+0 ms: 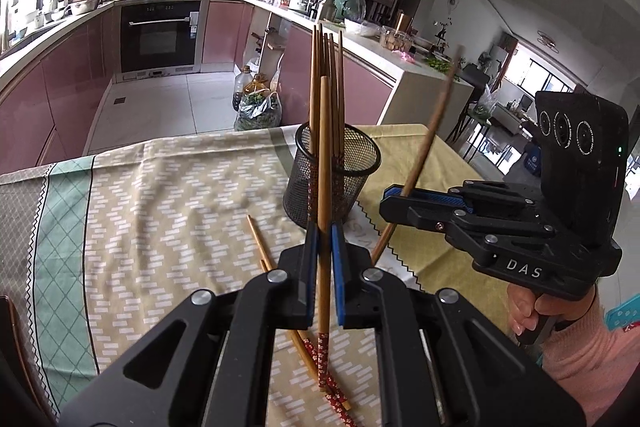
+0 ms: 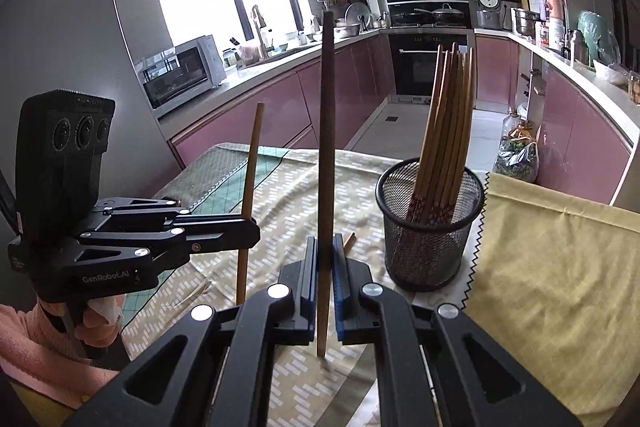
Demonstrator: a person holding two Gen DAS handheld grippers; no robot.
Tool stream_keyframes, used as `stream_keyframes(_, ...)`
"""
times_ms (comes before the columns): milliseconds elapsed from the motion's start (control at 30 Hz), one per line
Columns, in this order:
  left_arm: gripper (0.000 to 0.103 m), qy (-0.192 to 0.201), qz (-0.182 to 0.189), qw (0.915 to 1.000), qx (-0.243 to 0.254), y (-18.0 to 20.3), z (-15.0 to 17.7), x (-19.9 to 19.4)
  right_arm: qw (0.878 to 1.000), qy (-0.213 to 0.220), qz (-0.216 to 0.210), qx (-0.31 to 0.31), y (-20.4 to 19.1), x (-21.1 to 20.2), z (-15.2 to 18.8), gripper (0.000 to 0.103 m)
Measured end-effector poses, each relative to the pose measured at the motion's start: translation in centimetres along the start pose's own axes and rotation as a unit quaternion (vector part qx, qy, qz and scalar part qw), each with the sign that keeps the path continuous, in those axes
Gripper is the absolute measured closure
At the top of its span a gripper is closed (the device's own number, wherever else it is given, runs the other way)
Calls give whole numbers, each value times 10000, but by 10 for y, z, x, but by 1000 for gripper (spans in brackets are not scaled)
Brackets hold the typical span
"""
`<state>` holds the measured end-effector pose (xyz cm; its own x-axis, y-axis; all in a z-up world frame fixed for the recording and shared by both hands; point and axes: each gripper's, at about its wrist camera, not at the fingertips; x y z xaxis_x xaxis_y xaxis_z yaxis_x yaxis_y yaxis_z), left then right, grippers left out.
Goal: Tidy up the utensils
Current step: 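Raise the chopstick in the left gripper over the mesh cup while the right gripper carries its chopstick there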
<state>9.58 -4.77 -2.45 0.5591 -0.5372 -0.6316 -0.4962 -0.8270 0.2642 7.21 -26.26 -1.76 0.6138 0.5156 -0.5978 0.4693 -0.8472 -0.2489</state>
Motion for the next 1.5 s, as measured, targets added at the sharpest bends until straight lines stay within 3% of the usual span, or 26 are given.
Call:
stream_keyframes(733,96,361,307,9989,-52,5,-29,-11,9989,412,230,-37,10,-26,-21,97)
stream_keyframes(1500,96,1129,329,9925,317,22,-94,-39,9936,960,525,-296,15,-57,-65,97)
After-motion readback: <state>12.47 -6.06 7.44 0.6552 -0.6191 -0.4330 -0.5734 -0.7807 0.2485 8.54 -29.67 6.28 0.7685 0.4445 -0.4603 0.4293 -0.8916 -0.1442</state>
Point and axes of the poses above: each gripper's, at about its wrist camera, not at the fingertips, and x roughly the way its jaws point, y to its right, z to its underside, and after that the axes turned 2 degrees about -y, right-handed
